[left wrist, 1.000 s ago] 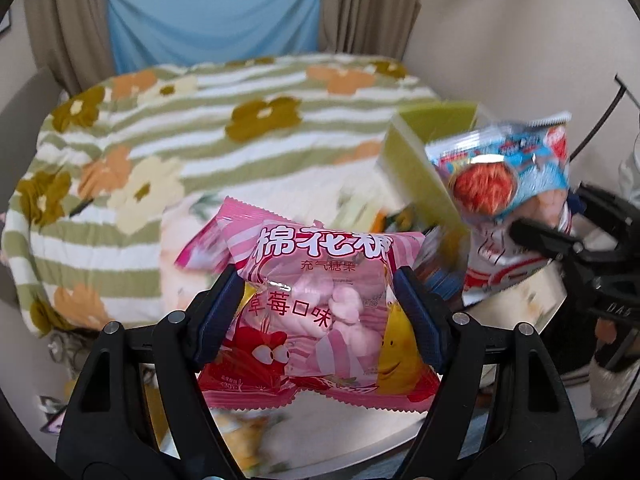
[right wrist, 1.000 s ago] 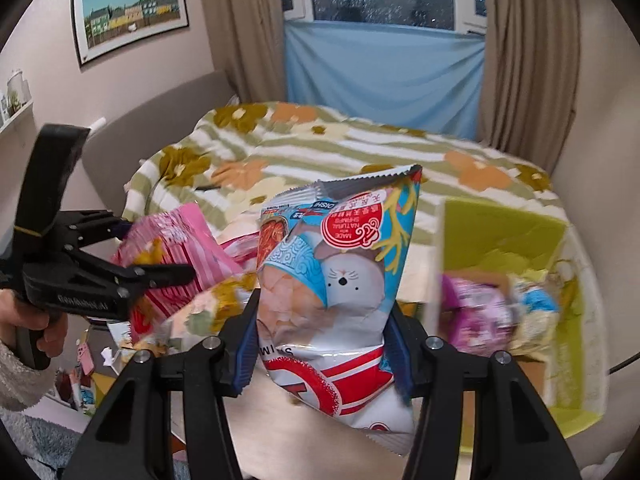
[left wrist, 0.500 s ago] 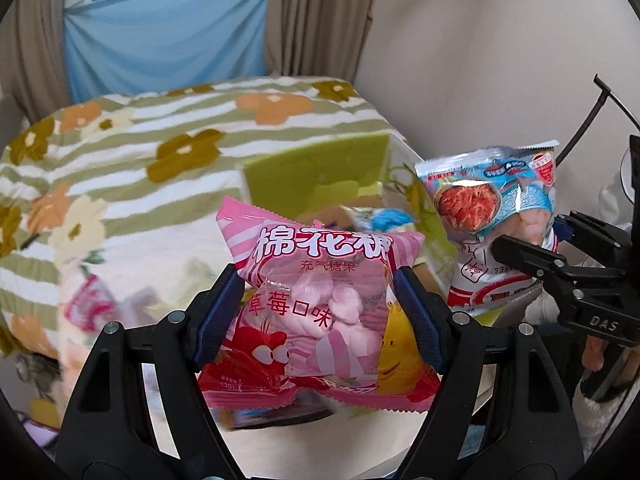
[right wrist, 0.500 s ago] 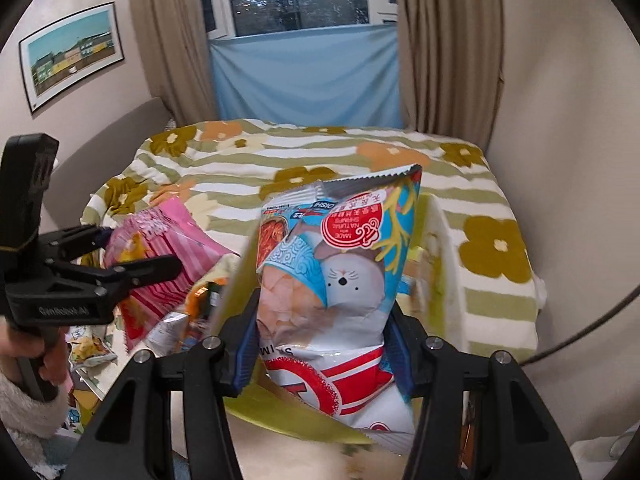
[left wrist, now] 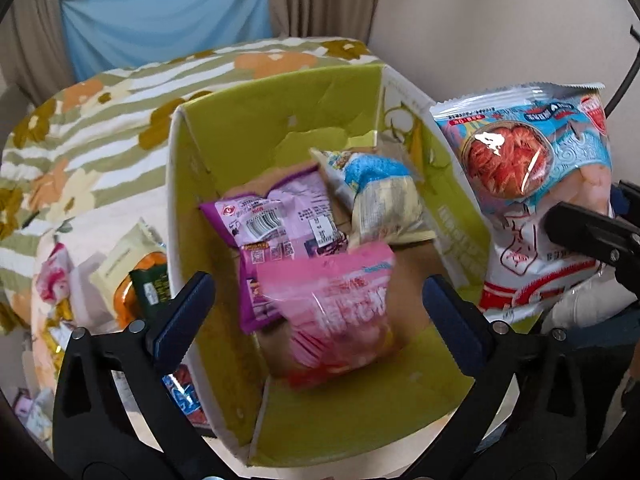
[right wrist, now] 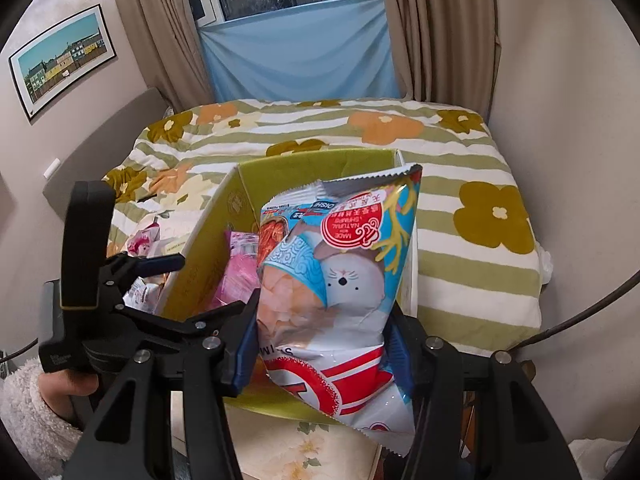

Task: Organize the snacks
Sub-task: 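Carry both bags over the box and release them inside, then move both grippers back toward the remaining snack bags on the table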

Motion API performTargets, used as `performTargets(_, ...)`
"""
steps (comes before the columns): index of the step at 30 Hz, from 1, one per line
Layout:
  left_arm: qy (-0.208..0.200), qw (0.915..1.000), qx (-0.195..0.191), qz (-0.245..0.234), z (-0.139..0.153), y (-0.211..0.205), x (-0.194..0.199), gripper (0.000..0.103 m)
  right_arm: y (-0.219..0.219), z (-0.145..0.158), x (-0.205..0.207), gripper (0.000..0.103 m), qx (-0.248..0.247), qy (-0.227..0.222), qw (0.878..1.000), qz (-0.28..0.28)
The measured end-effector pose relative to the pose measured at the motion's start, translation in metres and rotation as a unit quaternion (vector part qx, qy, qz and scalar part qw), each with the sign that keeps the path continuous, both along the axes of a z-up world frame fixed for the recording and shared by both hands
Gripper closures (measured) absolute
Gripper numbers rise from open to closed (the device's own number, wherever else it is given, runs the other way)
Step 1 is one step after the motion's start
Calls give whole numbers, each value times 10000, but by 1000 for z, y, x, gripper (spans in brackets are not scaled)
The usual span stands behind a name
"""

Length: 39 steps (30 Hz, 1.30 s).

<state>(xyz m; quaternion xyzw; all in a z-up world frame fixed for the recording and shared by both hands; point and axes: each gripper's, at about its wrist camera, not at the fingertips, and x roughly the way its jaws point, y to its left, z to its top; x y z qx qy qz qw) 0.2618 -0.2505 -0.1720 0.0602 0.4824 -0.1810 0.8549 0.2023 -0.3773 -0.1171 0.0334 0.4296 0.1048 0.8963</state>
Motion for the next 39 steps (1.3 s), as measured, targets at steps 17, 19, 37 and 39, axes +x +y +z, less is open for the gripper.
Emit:
performTargets(17, 90, 9980, 119, 620, 16, 40, -23, 1, 13, -35, 27, 48, 417, 662, 9967, 219)
performTargets(19, 96, 9975, 184, 673, 17, 44, -24, 1, 16, -40, 30, 35, 489, 761, 9956, 246)
performTargets(37, -30, 9966, -18, 824, 35, 69, -73, 1, 27, -23, -21, 2, -1, -56, 9996, 263)
performTargets(39, -37, 9962, 0, 865, 40, 77, -79, 1, 32, -20, -26, 2, -43, -84, 9993, 355)
